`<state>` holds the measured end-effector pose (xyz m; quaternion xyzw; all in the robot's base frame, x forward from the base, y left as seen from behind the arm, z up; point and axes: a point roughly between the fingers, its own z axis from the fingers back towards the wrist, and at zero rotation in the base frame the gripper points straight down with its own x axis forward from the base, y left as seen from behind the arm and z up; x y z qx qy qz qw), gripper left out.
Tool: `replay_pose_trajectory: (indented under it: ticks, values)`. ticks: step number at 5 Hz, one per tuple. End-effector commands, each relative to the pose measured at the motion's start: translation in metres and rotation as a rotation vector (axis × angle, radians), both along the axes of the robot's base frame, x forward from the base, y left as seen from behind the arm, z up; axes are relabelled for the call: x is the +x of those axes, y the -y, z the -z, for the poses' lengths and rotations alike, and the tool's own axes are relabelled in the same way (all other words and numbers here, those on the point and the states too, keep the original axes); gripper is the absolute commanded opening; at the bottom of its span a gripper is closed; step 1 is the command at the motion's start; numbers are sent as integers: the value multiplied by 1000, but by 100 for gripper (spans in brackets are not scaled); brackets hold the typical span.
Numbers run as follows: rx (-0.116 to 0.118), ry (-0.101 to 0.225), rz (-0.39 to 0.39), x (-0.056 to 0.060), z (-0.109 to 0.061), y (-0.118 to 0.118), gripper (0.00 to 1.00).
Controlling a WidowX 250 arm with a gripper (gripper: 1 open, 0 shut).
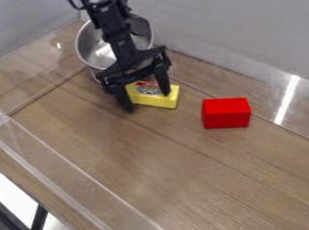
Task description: Put butter into the silver pot
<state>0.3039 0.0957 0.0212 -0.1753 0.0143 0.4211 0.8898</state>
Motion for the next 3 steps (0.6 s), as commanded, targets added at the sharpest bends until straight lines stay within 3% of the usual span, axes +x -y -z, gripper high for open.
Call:
replay_pose_trajectory:
  ticks: [1,3]
  values:
    - [39,39,-22,0,-15,-17,100]
    - [46,42,-26,3,-10,-17,100]
